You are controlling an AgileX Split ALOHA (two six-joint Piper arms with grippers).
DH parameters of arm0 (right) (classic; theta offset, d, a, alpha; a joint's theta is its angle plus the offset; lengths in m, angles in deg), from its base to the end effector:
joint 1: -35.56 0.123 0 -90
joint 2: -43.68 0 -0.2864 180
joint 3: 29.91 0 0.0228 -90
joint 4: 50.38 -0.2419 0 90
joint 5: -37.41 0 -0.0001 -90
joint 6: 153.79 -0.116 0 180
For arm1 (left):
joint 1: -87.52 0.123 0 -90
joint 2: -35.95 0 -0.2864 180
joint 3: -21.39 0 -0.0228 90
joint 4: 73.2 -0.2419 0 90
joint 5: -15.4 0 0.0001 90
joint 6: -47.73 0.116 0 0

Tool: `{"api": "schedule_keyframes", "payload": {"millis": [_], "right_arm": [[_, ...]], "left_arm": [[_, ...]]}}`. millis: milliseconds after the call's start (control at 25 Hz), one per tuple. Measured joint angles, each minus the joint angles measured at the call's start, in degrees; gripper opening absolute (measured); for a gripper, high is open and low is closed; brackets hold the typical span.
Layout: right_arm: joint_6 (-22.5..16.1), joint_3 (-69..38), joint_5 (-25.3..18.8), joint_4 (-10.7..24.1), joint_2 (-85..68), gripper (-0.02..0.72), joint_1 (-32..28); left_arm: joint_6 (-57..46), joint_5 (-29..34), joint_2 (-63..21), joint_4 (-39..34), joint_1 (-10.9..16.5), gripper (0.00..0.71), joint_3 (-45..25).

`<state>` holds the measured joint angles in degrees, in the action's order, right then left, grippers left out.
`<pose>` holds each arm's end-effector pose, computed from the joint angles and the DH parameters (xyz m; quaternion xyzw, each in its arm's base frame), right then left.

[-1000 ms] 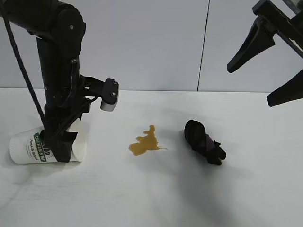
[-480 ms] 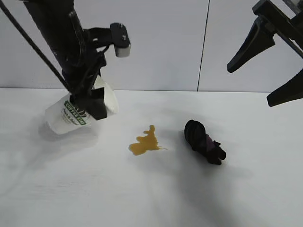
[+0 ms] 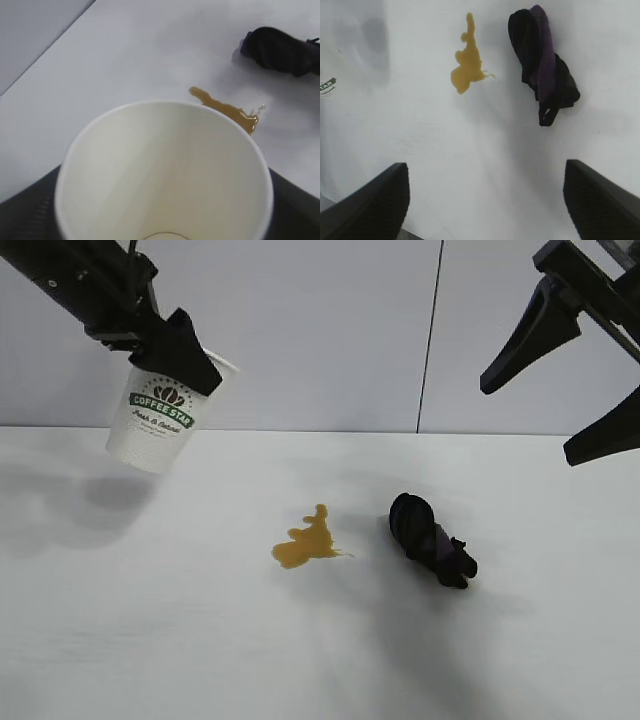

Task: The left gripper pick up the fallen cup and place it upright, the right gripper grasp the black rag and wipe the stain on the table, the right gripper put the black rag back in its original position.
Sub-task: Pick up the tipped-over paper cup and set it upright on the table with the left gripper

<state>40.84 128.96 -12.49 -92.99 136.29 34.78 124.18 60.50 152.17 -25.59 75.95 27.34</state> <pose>0.2865 0.0562 0.2427 0.0795 0.9386 0.2878 0.1727 0.3982 -0.1435 0.2372 0.4647 0.7939 -0.1823 0.3471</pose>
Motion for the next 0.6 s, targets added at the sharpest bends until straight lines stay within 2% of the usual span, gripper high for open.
{"api": "schedule_keyframes", "payload": {"millis": [240,480,600], "right_arm": [[0.0,0.0,0.0,0.0,0.0,0.578,0.0],[0.0,0.0,0.0,0.0,0.0,0.578,0.0],[0.0,0.0,0.0,0.0,0.0,0.578,0.0]], "left_arm": [[15.7,9.7,0.0,13.8,5.7,0.582,0.0],[19.2,18.3,0.0,16.7,10.9,0.582,0.0],[19.8,20.3,0.0,16.7,12.8,0.582,0.0]]}}
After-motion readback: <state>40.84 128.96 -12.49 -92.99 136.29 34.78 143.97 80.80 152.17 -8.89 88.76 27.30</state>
